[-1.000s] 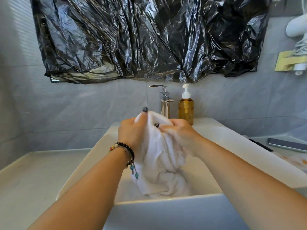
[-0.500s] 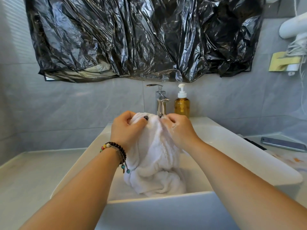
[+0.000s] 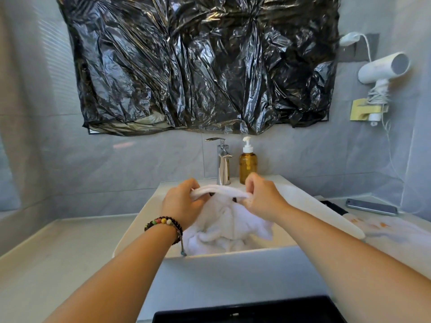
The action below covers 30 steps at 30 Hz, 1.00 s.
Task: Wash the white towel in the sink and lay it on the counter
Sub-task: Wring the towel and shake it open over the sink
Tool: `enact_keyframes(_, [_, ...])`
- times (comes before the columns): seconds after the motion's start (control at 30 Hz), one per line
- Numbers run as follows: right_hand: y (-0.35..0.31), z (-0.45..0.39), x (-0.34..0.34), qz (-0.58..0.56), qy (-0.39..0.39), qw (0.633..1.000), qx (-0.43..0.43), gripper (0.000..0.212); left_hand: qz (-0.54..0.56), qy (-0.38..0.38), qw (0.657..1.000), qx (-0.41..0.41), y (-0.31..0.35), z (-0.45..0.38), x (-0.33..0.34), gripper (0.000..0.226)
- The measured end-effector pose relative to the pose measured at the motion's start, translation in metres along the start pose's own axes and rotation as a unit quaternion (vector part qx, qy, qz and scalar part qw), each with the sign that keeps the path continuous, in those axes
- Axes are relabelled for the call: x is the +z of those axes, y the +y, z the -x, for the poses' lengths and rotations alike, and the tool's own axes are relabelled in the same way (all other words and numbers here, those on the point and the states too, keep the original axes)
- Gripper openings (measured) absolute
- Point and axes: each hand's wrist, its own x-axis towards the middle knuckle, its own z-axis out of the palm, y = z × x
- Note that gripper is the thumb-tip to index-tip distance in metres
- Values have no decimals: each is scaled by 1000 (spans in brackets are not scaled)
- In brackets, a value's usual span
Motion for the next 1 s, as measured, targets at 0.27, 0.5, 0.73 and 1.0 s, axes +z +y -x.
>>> enact_keyframes(0.27, [-39,66,-9,190,4,982,10,25,-24,-43,998,-39,6,67,-22,25])
enact_keyframes(0.5, [-30,84,19,121,24,983,137,28,-12,-20,999,-44,0,73,-18,31])
enact_keyframes(0.73, [-27,75,19,106,-25,981,159,22,-31,-88,996,-7,1,65,-15,38])
enact_keyframes(1.0, [-26,69,19,101,-65,987,103,15,-47,-112,992,-13,4,64,-18,26])
